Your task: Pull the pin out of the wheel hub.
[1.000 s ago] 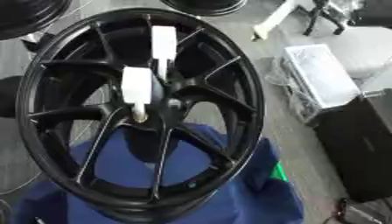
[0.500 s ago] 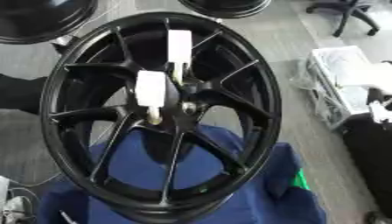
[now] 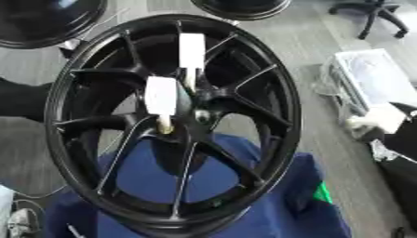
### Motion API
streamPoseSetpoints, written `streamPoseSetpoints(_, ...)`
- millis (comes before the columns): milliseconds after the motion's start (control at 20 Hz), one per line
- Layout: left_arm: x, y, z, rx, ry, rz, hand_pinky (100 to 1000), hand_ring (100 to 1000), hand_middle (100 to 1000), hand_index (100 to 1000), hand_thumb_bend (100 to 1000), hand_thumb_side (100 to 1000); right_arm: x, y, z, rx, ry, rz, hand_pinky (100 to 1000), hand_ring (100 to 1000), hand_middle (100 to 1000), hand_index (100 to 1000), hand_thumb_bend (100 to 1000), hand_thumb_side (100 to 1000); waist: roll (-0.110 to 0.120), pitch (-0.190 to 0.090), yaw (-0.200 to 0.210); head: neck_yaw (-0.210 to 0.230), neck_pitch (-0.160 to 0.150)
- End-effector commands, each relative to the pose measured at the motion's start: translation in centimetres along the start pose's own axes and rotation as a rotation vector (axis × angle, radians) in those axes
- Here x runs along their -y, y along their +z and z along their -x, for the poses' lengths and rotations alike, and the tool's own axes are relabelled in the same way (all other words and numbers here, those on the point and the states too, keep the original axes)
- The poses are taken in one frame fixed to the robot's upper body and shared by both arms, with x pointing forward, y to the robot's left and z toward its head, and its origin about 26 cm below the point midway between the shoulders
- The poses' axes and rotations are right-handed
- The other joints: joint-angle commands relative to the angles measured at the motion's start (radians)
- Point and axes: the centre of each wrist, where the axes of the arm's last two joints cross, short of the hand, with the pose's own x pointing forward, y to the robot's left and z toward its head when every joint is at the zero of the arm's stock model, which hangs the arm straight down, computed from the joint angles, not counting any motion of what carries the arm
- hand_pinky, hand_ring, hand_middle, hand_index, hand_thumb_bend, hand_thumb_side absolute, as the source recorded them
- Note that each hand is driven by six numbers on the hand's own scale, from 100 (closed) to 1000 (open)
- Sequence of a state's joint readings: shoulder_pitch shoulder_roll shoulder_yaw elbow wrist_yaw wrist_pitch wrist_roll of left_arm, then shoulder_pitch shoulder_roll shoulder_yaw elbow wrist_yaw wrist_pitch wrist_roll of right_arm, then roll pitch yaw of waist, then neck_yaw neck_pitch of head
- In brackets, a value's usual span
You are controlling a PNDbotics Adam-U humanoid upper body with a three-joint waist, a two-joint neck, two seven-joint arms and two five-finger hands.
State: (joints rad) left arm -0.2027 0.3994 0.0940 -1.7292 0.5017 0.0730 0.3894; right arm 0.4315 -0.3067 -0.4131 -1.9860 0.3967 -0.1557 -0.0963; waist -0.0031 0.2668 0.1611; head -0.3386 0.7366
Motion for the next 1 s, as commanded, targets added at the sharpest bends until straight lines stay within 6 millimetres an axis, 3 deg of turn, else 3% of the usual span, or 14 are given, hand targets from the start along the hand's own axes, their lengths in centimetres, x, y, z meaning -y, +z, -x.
streamPoseSetpoints(50, 0.2, -0.3, -1.0, 0.032, -0.01, 0.025, 751, 769, 665, 719, 132, 767, 0.2, 0.0, -0.3, -0.019, 0.011, -0.012, 971, 796, 783, 921, 100, 222, 0.001, -0.01, -0.003, -0.001, -0.007)
streamPoseSetpoints(350, 0.4, -0.3, -1.0, 0.029, -0.012, 0.036, 752, 770, 665, 719, 134, 771, 0.1, 0.3, -0.2, -0.057, 0.013, -0.009, 974, 791, 782, 924, 100, 230, -0.001, -0.009, -0.008, -0.002, -0.003)
streamPoseSetpoints(500, 0.4, -0.3, -1.0, 0.028, -0.013, 0.039, 752, 770, 665, 719, 134, 771, -0.1, 0.3, -0.2, -0.082, -0.001, 0.008, 963, 771, 765, 907, 100, 135, -0.001, -0.008, -0.008, 0.0, -0.003)
streamPoseSetpoints(550, 0.5, -0.3, -1.0, 0.029, -0.012, 0.039, 752, 770, 665, 719, 134, 770, -0.1, 0.3, -0.3, -0.096, -0.02, 0.034, 957, 759, 752, 890, 100, 148, -0.001, -0.008, -0.008, 0.0, -0.002)
streamPoseSetpoints(600, 0.5, -0.3, -1.0, 0.03, -0.011, 0.04, 752, 770, 665, 719, 135, 769, -0.2, 0.1, -0.3, -0.105, -0.044, 0.069, 950, 735, 707, 850, 100, 532, -0.001, -0.008, -0.008, -0.001, -0.001)
streamPoseSetpoints(650, 0.6, -0.3, -1.1, 0.032, -0.009, 0.042, 751, 770, 665, 719, 135, 768, -0.3, -0.1, -0.5, -0.104, -0.078, 0.107, 947, 720, 679, 834, 100, 592, -0.001, -0.008, -0.007, -0.001, 0.0)
streamPoseSetpoints(800, 1.0, -0.4, -1.2, 0.037, 0.001, 0.053, 751, 770, 666, 719, 136, 763, -1.0, -0.9, -1.2, -0.036, -0.24, 0.193, 942, 665, 621, 793, 100, 643, 0.0, -0.008, -0.005, -0.005, -0.001)
streamPoseSetpoints(1000, 1.9, -0.5, -1.6, 0.056, 0.011, 0.082, 751, 770, 666, 720, 129, 746, -1.5, -2.2, -2.2, 0.134, -0.477, 0.193, 969, 699, 657, 820, 100, 619, 0.002, -0.008, 0.0, -0.009, -0.007)
